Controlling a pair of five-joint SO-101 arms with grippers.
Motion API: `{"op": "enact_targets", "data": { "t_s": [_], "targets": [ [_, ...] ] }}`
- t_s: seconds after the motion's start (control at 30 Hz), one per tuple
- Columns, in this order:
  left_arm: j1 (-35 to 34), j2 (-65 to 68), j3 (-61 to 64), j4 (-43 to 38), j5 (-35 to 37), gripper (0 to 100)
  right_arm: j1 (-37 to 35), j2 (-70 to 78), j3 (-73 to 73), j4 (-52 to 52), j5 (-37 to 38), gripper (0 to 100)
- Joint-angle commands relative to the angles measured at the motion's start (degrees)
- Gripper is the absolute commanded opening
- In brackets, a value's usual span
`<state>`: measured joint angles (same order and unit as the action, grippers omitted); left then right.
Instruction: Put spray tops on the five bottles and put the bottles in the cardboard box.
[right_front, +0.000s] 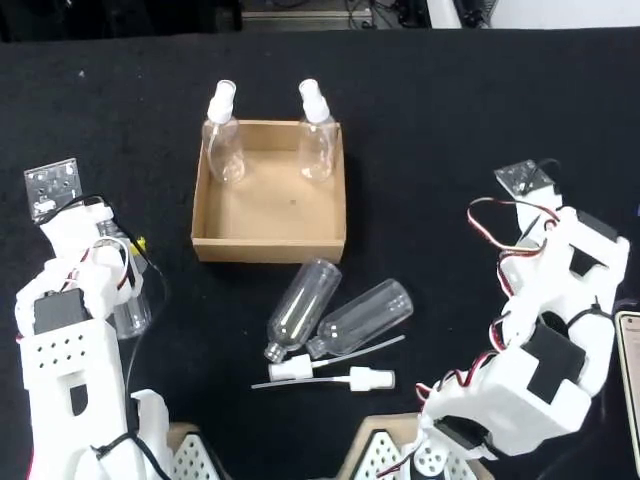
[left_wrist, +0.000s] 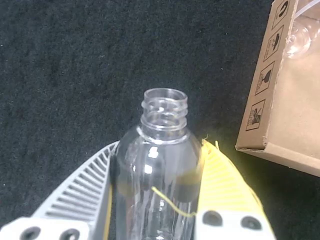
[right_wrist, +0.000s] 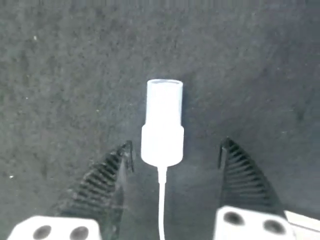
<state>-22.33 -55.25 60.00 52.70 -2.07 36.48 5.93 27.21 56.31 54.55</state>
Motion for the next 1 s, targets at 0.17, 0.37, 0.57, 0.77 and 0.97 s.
{"op": "enact_targets", "data": {
  "t_s": [0.17, 0.37, 0.57, 0.77, 0.97],
  "targets": [
    [0.2, -1.5, -0.6, 0.0, 0.0, 3, -2.0, 2.9, -1.2, -1.5, 0.8, 17.8],
    [0.2, -1.5, -0.6, 0.1, 0.0, 3, -1.8, 4.3, -1.3, -6.0, 0.6, 2.3],
    [0.2, -1.5, -1.0, 0.8, 0.0, 3, -3.2, -8.7, -3.6, 0.8, -3.8, 1.0],
    [0.2, -5.9, -6.5, 6.9, 0.0, 3, -8.5, -28.2, -5.6, 12.0, -18.8, 1.0],
    [0.5, -21.9, -2.7, 7.4, 0.0, 3, -18.7, -45.1, -5.7, 17.1, -31.3, 1.1]
  ]
}}
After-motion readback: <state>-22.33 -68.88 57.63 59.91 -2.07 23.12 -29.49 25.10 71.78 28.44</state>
